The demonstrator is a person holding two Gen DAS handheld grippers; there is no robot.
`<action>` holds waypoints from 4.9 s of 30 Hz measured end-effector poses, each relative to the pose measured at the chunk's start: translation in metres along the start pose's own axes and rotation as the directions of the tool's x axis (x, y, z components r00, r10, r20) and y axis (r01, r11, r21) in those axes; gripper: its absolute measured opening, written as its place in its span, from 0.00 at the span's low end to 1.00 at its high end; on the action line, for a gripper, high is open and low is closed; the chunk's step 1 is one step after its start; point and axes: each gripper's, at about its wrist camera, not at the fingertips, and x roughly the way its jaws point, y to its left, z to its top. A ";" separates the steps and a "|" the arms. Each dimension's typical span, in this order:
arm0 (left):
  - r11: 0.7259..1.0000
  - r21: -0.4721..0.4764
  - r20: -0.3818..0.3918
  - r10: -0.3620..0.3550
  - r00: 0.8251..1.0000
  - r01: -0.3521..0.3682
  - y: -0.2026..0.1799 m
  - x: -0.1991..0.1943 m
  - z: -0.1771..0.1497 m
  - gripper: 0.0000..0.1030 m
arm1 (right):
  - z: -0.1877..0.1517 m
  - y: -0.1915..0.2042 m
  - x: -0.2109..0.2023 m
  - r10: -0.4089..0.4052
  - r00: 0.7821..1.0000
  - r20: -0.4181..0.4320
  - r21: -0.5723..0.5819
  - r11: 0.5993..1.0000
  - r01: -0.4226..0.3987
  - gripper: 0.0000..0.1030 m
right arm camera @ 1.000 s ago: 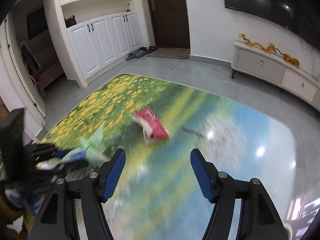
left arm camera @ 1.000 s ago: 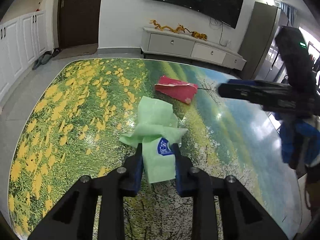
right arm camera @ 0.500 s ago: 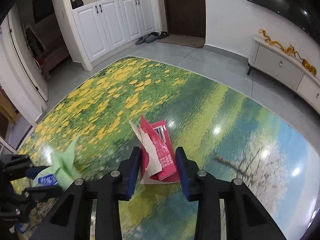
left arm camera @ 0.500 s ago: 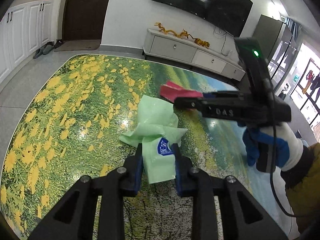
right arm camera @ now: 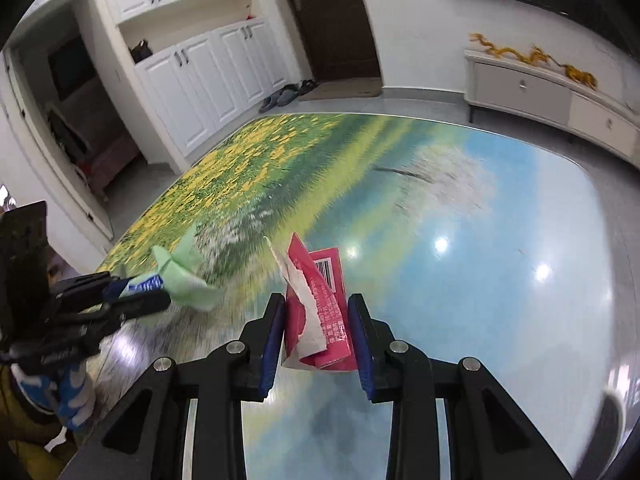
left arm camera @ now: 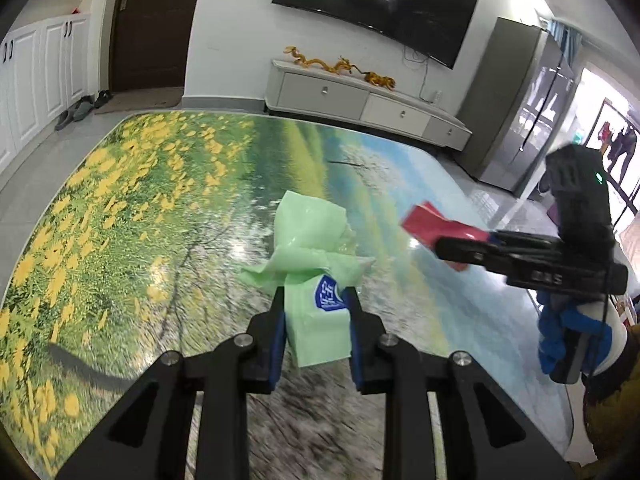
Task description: Collect trash
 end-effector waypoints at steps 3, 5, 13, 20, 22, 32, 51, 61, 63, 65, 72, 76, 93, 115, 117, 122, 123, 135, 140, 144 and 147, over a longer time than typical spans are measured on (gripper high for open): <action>0.999 0.054 0.005 0.004 1.000 -0.004 -0.020 -0.011 0.001 0.23 | -0.020 -0.010 -0.035 -0.015 0.999 0.038 0.039 0.999 0.014 0.29; 0.995 0.095 0.017 0.007 1.000 -0.009 -0.036 -0.019 0.003 0.24 | -0.036 -0.021 -0.065 -0.031 0.997 0.074 0.078 0.997 0.025 0.29; 0.976 0.217 0.068 0.019 0.998 -0.033 -0.095 -0.042 0.007 0.23 | -0.085 -0.046 -0.144 -0.113 0.983 0.147 0.185 0.979 0.085 0.29; 0.954 0.289 0.102 0.054 0.993 -0.081 -0.124 -0.056 -0.004 0.24 | -0.101 -0.041 -0.159 -0.125 0.980 0.154 0.213 0.973 0.091 0.29; 0.950 0.300 0.106 0.060 0.992 -0.090 -0.126 -0.059 -0.006 0.24 | -0.101 -0.037 -0.159 -0.120 0.980 0.158 0.212 0.973 0.085 0.29; 0.943 0.310 0.130 0.081 0.988 -0.118 -0.127 -0.067 -0.008 0.24 | -0.099 -0.020 -0.145 -0.081 0.985 0.155 0.186 0.981 0.052 0.29; 0.907 0.415 -0.036 -0.066 0.997 0.075 -0.208 0.000 0.023 0.24 | -0.135 -0.099 -0.171 -0.166 0.962 0.215 0.345 0.935 0.084 0.29; 0.832 0.452 -0.262 -0.219 0.940 0.320 -0.343 0.119 0.046 0.24 | -0.182 -0.216 -0.207 -0.431 0.897 0.098 0.516 0.793 0.325 0.30; 0.824 0.444 -0.294 -0.237 0.926 0.352 -0.368 0.143 0.046 0.24 | -0.192 -0.240 -0.206 -0.452 0.889 0.075 0.554 0.760 0.340 0.30; 0.819 0.423 -0.320 -0.265 0.910 0.387 -0.384 0.160 0.046 0.25 | -0.199 -0.260 -0.204 -0.457 0.888 0.056 0.581 0.738 0.343 0.30; 0.812 0.366 -0.358 -0.328 0.874 0.454 -0.416 0.197 0.047 0.64 | -0.213 -0.306 -0.190 -0.483 0.875 -0.038 0.628 0.669 0.397 0.52; 0.817 0.382 -0.340 -0.310 0.888 0.432 -0.405 0.188 0.050 0.64 | -0.220 -0.303 -0.191 -0.493 0.869 -0.050 0.650 0.644 0.403 0.52; 0.972 0.235 0.088 -0.009 0.996 -0.012 -0.178 -0.017 0.084 0.80 | -0.101 -0.133 -0.172 -0.430 0.891 0.148 0.426 0.841 0.334 0.59; 0.960 0.006 0.296 0.267 0.917 -0.282 -0.043 -0.126 0.047 0.86 | -0.031 0.014 -0.114 -0.362 0.911 0.195 0.184 0.926 0.329 0.91; 0.959 0.002 0.301 0.270 0.915 -0.283 -0.044 -0.126 0.048 0.86 | -0.032 0.014 -0.116 -0.376 0.905 0.200 0.183 0.922 0.342 0.95; 0.951 -0.016 0.307 0.298 0.904 -0.308 -0.049 -0.123 0.048 0.96 | -0.034 0.020 -0.117 -0.398 0.894 0.206 0.170 0.914 0.368 1.00; 0.950 -0.019 0.309 0.301 0.902 -0.311 -0.050 -0.123 0.048 0.97 | -0.036 0.022 -0.119 -0.403 0.891 0.209 0.163 0.913 0.375 1.00; 0.940 -0.004 0.314 0.325 0.892 -0.341 -0.071 -0.108 0.048 0.99 | -0.058 0.024 -0.139 -0.518 0.827 0.218 0.199 0.853 0.482 1.00; 0.934 -0.003 0.318 0.339 0.885 -0.357 -0.075 -0.109 0.046 0.99 | -0.055 0.021 -0.161 -0.576 0.774 0.261 0.255 0.815 0.521 1.00; 0.932 -0.002 0.321 0.345 0.882 -0.363 -0.076 -0.112 0.043 0.99 | -0.056 0.022 -0.168 -0.593 0.757 0.275 0.266 0.803 0.533 1.00; 0.929 0.002 0.334 0.348 0.876 -0.370 -0.079 -0.116 0.040 0.99 | -0.058 0.025 -0.169 -0.603 0.749 0.276 0.260 0.797 0.545 1.00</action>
